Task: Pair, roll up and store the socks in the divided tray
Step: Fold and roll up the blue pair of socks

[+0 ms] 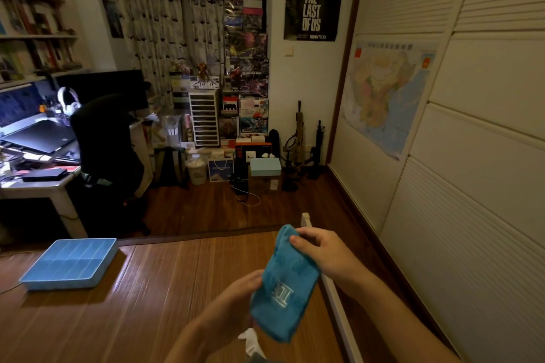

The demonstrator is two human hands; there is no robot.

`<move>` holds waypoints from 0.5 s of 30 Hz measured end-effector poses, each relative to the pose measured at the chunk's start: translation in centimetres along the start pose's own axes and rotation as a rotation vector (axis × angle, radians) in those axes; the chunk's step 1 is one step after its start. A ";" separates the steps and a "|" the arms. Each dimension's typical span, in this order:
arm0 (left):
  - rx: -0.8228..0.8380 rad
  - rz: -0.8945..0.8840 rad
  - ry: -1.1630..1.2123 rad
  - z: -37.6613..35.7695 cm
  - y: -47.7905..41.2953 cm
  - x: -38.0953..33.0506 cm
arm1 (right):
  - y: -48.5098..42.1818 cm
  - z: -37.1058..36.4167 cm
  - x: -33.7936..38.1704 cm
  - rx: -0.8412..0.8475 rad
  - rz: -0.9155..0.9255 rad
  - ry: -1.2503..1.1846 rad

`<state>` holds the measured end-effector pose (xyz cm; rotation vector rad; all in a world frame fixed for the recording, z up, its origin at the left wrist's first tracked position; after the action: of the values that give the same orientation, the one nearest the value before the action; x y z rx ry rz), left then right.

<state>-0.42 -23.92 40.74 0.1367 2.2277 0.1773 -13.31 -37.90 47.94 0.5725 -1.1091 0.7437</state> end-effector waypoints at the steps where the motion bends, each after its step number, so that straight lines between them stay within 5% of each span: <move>1: 0.018 0.002 -0.048 -0.2 -0.1 -0.1 | 0.0 -0.2 0.1 0.051 0.014 0.023; 6: -0.090 -0.032 -0.194 -0.5 -1.2 -0.4 | -0.2 -1.2 1.0 0.133 0.125 0.197; 15: -0.224 -0.114 -0.192 -1.2 -2.5 0.1 | -0.1 -1.7 1.3 -0.215 0.348 0.465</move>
<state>-1.47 -26.50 40.94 -0.0918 2.0029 0.3356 -11.90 -36.42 48.56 0.0118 -0.8429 0.9840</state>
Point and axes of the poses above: each hand's wrist, its own y-axis away from the middle knuckle, its own z-axis out of the back of the hand, x = y × z, the point moved 4 cm from there along -y, towards the middle knuckle, and after that the axes turned 8 degrees about y, right-handed, at the moved point
